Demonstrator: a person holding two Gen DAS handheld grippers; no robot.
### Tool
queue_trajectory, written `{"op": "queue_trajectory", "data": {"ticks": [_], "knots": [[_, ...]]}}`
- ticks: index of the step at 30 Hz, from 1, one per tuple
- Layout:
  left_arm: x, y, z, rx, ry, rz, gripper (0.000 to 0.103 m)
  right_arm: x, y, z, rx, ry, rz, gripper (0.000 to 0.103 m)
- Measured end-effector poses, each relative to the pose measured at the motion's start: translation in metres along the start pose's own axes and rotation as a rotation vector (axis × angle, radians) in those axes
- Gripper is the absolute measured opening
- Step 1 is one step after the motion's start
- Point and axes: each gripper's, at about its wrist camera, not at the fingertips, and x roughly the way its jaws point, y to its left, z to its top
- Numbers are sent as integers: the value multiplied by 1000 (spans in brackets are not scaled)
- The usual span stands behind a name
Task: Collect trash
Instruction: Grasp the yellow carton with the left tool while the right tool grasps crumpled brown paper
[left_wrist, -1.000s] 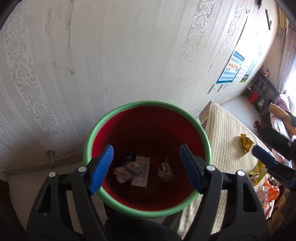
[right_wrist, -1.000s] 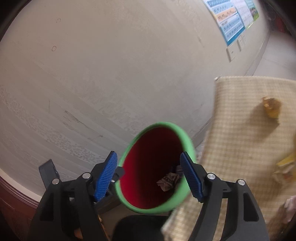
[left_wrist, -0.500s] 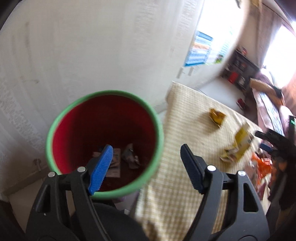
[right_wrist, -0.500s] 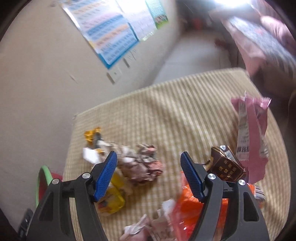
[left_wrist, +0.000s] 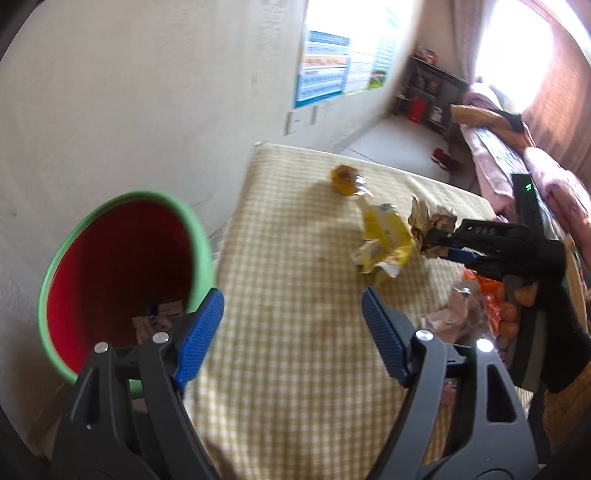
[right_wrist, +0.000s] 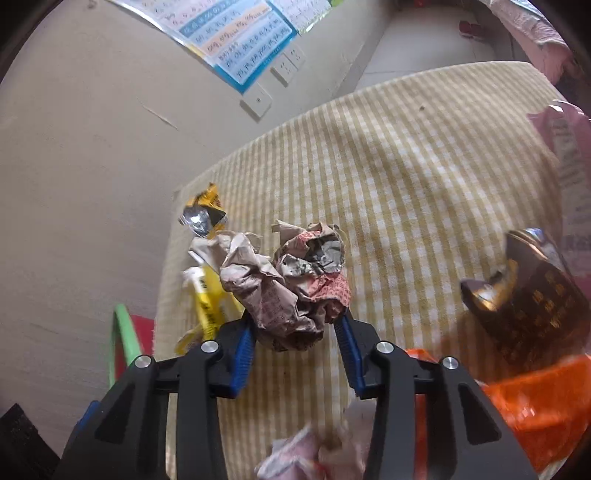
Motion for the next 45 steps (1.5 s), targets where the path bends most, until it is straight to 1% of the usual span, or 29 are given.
{"op": "queue_trajectory", "data": {"ticks": [4,5,9,11,12,16,17,19,20,21,22,23,26,27,30,36,38,40,41,42,44,45], "knots": [[13,-24,10,41,1,-44,77,-49,-4,-18,-52,-97,-8,40],[20,-31,14,51,5,-62,79,-61,-5,-25,-66,-116,-15,40],[53,-62,30,110,44,-102,79,-93,-11,-53,-97,-182,-57,40],[73,-75,38,135,65,-104,79,-97,-15,-62,-104,-186,-63,40],[86,-80,43,145,88,-90,79,-99,-15,-65,-114,-185,-70,40],[121,-87,51,144,169,-65,79,-91,-8,-66,-154,-196,-70,40],[129,-88,51,149,197,-61,78,-90,-7,-66,-162,-200,-65,41],[142,-89,49,161,245,-55,72,-90,-4,-67,-177,-206,-54,41],[148,-89,47,165,268,-47,65,-88,-2,-65,-182,-208,-50,41],[151,-88,47,160,276,-56,61,-87,-2,-64,-187,-210,-46,41],[150,-88,46,147,270,-67,61,-87,-1,-65,-191,-212,-43,41],[148,-87,46,144,261,-62,59,-88,-2,-65,-194,-214,-40,41],[142,-92,44,163,243,-49,55,-90,-4,-64,-191,-217,-32,41],[138,-93,43,164,234,-51,45,-90,-4,-64,-190,-217,-30,41],[123,-91,41,138,207,-55,38,-92,-4,-64,-193,-223,-28,41],[84,-84,36,94,143,-73,30,-91,3,-67,-222,-223,-31,41],[70,-79,30,74,137,-87,29,-90,7,-68,-235,-218,-33,41],[64,-73,23,46,157,-102,30,-89,10,-69,-246,-215,-34,41],[62,-70,18,32,173,-108,32,-89,12,-70,-252,-214,-37,41],[62,-68,11,26,190,-108,38,-89,14,-71,-257,-212,-39,41],[61,-64,1,21,214,-98,42,-88,16,-72,-265,-209,-43,41],[60,-61,-4,17,223,-94,45,-88,18,-73,-270,-208,-46,41]]}}
